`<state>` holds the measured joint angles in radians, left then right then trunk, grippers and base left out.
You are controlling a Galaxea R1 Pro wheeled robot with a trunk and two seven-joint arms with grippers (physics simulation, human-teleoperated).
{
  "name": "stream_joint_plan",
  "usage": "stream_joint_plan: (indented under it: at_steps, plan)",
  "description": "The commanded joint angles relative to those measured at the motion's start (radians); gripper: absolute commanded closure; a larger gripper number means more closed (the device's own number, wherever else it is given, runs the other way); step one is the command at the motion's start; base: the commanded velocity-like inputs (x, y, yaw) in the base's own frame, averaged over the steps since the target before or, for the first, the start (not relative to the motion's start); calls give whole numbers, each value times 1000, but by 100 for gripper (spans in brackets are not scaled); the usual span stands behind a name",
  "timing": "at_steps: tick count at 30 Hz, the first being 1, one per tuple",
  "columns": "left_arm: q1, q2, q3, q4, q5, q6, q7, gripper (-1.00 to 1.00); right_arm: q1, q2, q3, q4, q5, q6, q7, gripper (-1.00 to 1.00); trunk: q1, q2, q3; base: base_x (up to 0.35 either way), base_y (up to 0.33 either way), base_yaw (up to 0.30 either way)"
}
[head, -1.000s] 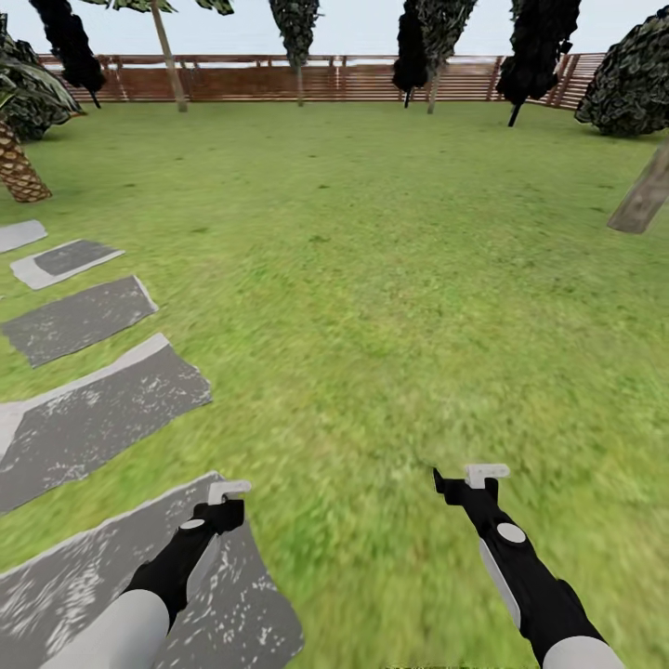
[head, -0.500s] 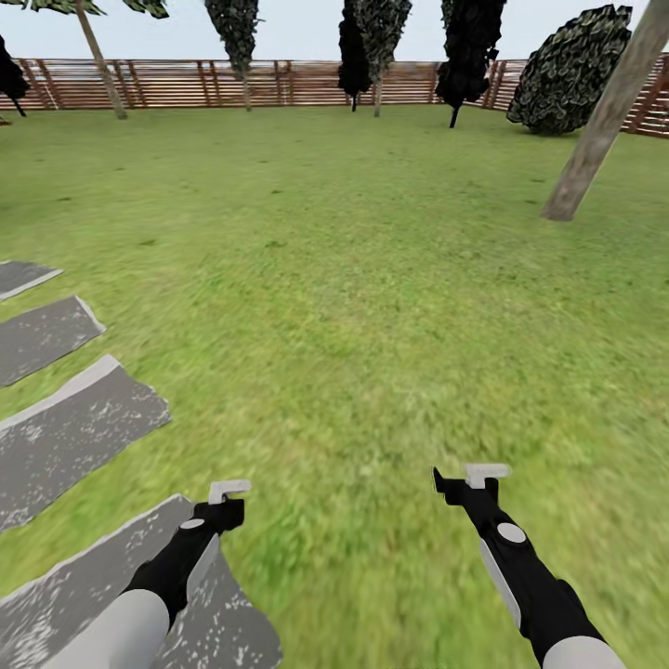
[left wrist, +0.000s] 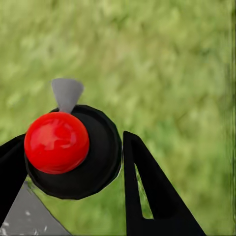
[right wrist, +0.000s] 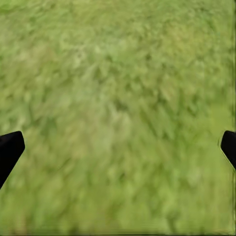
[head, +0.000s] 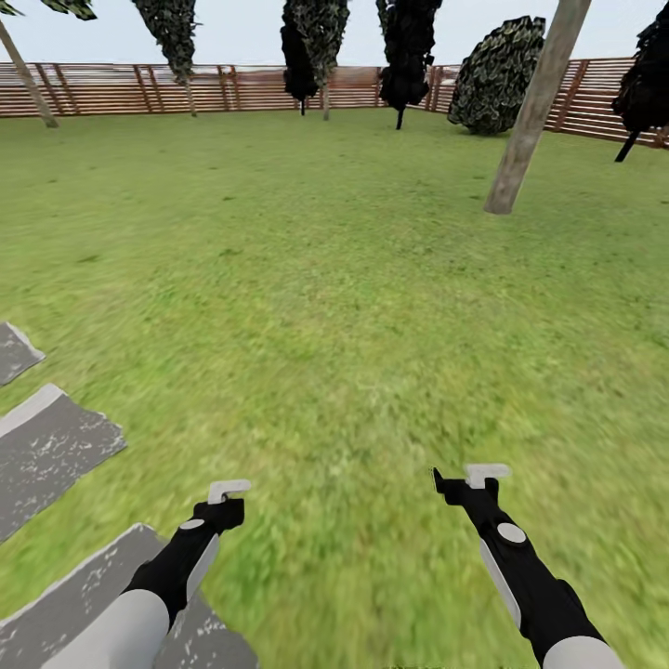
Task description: In the garden, pick up the pesticide atomizer on the floor and spray pesticide onto both trees until each tree trunk is fully covered.
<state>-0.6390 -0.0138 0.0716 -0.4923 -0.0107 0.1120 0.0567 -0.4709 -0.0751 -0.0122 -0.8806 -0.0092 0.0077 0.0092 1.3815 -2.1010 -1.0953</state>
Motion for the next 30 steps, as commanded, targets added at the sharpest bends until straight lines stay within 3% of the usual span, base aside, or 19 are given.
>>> stream_joint_plan:
  at_steps: [1, 30]
  plan:
    - [0, 0, 0, 0, 0, 0, 0, 100, 0, 0, 0, 0, 0, 0, 0, -100, 0, 0, 1, 0, 0, -300]
    - [-1, 0, -1, 0, 0, 0, 0, 100, 0, 0, 0, 0, 0, 0, 0, -100, 0, 0, 16, 0, 0, -300]
